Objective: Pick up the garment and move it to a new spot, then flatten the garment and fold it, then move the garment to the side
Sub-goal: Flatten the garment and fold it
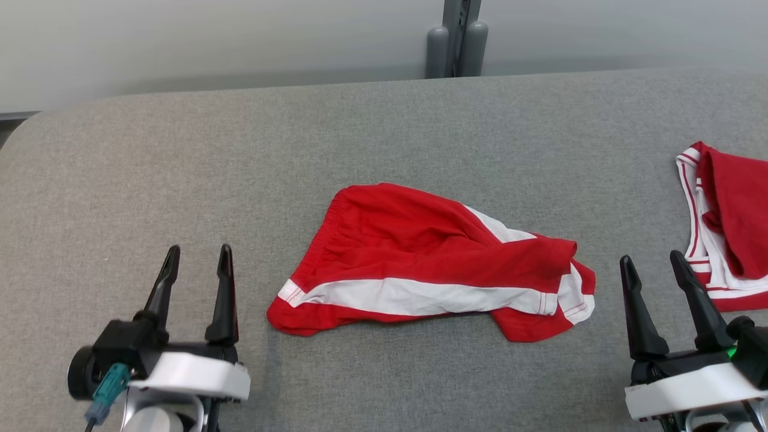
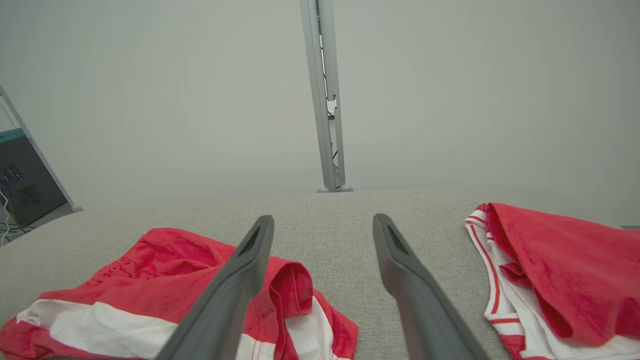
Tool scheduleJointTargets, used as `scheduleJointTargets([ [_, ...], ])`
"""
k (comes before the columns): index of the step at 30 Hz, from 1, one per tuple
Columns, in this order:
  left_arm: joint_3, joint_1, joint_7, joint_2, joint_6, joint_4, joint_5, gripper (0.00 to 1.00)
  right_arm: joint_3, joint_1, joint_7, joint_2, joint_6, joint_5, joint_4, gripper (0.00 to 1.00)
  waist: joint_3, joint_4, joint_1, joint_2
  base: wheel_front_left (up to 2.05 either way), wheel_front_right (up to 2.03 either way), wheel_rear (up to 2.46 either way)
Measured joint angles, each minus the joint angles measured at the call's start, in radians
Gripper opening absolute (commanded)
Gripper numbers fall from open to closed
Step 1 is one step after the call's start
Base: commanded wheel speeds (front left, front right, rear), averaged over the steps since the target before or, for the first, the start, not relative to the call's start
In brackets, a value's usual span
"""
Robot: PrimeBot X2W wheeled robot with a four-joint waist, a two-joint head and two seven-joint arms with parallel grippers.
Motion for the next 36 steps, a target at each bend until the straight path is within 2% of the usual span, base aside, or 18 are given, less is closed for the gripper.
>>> scheduleJointTargets([
  [9,0.006,0.108,0.034,0.022,0.008,-0.039,-0.019,1.0,-0.019,0.043,0.026,0.003,0.0,-0.011,-0.041,1.0,-0.026,-0.008,0.0,0.0,0.0,0.0,0.0],
  [19,-0.021,0.082,0.074,0.03,0.006,-0.045,-0.017,1.0,-0.029,0.043,0.033,0.012,0.0,-0.011,-0.059,1.0,-0.006,0.0,0.0,0.0,0.0,0.0,0.0],
  [28,-0.098,-0.066,0.334,0.052,-0.096,0.049,-0.075,1.0,0.001,0.004,0.038,0.016,0.0,-0.005,-0.049,1.0,0.035,-0.007,0.0,0.0,0.0,0.0,0.0],
  [32,-0.119,-0.086,0.425,0.065,-0.12,0.108,-0.097,1.0,0.008,-0.003,0.032,0.018,0.0,0.001,-0.027,1.0,0.046,-0.026,0.0,0.0,0.0,0.0,0.0],
  [36,-0.131,-0.092,0.469,0.076,-0.13,0.132,-0.106,1.0,0.002,-0.006,0.025,0.018,0.0,0.008,-0.009,1.0,0.057,-0.041,0.0,0.0,0.0,0.0,0.0],
])
